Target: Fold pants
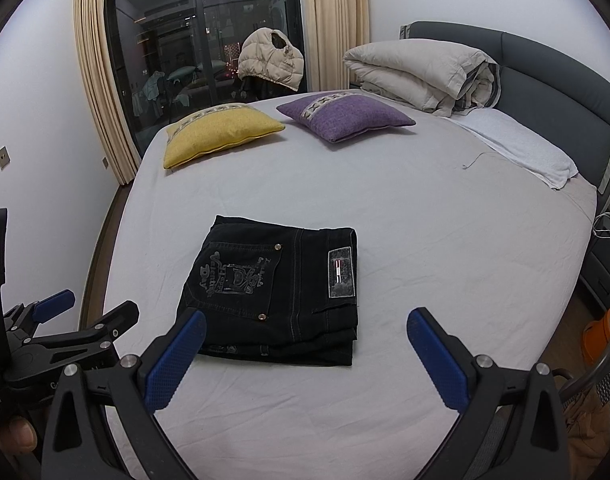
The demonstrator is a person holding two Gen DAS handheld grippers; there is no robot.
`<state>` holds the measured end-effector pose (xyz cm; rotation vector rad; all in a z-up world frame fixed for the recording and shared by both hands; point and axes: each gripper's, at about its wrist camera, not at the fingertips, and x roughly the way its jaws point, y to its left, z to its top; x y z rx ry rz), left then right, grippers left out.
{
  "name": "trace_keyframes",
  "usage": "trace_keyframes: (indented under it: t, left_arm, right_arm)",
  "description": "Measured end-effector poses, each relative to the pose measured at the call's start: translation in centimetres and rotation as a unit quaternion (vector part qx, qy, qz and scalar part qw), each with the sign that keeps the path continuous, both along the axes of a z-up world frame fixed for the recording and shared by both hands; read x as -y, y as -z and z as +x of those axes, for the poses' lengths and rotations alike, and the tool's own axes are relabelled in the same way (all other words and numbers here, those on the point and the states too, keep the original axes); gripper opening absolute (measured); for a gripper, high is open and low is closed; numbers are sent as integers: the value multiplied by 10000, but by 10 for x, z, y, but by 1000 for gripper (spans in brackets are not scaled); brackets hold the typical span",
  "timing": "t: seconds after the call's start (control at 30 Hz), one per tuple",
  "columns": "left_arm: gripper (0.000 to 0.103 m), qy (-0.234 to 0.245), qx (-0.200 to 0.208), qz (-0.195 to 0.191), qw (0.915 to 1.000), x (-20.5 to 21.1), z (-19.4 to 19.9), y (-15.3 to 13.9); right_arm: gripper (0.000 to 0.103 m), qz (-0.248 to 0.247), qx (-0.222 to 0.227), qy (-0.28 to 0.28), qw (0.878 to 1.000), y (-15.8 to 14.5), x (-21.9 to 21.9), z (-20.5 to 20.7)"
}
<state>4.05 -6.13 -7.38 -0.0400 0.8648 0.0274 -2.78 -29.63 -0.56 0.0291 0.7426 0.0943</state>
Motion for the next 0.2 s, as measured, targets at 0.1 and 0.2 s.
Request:
trace_keyframes:
  t: [0.1, 0.2]
  left_arm:
    - [103, 34, 22, -50, 10000, -2, 0, -1]
    - [103, 56, 43, -14, 10000, -3, 1, -1]
  right_arm:
    - [103, -1, -17, -5, 10000, 4, -1, -3]
    - [103, -1, -18, -5, 10000, 6, -2, -5]
